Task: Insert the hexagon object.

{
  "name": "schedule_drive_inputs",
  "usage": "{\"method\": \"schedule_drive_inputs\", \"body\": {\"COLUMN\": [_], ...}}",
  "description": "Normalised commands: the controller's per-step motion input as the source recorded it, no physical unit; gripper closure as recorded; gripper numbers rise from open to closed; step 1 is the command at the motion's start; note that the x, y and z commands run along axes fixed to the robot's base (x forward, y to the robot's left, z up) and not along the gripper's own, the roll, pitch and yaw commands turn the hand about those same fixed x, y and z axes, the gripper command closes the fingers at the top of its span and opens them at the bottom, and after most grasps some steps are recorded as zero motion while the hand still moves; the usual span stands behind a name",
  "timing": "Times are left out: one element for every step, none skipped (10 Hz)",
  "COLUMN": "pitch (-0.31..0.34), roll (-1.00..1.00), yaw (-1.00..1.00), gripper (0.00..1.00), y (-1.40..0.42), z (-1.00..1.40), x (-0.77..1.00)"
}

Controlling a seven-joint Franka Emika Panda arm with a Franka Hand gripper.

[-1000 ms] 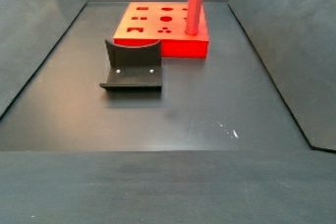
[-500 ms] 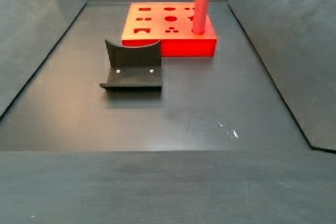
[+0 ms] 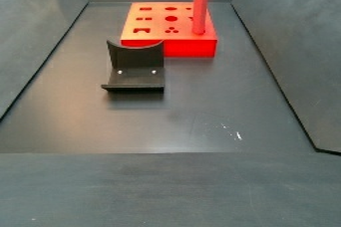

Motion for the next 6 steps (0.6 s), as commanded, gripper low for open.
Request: {"method": "schedule_drive_inputs", "body": {"pitch": [-0.019, -0.016, -0.031, -0.014, -0.004, 0.0], "roll": [0.0, 0.01, 0.06, 0.06, 0.04, 0.0], "yaw": [-0.05, -0.06, -0.05, -0.06, -0.08, 0.0], "gripper": [1.0, 1.0, 1.0, 1.0, 1.0, 1.0], "y": [0.0, 0.0, 0.03, 0.01, 0.0, 0.0], "z": [-0.57, -0.66, -0.82, -0.71, -0.55, 0.0], "x": [0.14, 0.13, 0.13, 0.11, 0.05, 0.0]}}
